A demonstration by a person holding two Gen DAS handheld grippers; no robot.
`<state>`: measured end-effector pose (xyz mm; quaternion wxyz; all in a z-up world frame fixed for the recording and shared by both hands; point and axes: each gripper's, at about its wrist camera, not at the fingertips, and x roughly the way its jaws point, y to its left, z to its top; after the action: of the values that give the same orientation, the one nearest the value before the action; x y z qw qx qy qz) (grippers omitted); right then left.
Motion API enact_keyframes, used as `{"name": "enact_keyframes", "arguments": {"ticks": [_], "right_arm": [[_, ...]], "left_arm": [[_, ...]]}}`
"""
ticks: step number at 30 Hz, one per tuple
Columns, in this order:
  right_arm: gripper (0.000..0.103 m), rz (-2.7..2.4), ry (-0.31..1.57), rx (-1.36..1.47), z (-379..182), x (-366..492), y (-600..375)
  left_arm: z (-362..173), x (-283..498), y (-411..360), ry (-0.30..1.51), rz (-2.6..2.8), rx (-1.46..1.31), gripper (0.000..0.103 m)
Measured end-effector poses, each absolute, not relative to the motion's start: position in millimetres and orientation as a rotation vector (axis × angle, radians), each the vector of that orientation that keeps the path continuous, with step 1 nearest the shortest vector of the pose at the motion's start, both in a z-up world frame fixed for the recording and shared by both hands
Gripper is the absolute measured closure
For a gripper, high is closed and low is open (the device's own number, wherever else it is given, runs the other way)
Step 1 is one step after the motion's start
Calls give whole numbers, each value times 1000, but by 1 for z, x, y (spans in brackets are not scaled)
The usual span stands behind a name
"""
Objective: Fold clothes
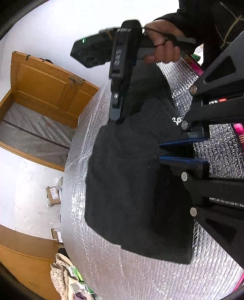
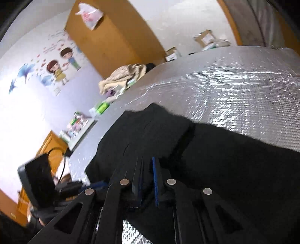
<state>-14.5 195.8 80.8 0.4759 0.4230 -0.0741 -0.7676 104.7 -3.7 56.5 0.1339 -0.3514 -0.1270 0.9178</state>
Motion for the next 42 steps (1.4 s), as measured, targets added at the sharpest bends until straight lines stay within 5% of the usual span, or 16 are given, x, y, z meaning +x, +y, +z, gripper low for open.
{"name": "enact_keyframes", "arguments": {"ticks": [11,18,27,35,42], "right_arm": [[91,-1896,-319,1154,72,-51,189],[91,-1900,-316,1174,67,-61,183],[92,-1895,-279,1149,64,-66,172],[90,-1932,-347,1103,81,-70,194],[95,-1909,-279,1167,67,-79,164]], "left_arm": [[100,61,-58,-364,2892,-935,90],[67,-10,-72,-371,2903,-1115,90],[44,-3,-112,-676,2874,-1158,94],[71,0,-104,-580,2915,-1045,94],[47,-28,-109,-613,2889,-1213,94]]}}
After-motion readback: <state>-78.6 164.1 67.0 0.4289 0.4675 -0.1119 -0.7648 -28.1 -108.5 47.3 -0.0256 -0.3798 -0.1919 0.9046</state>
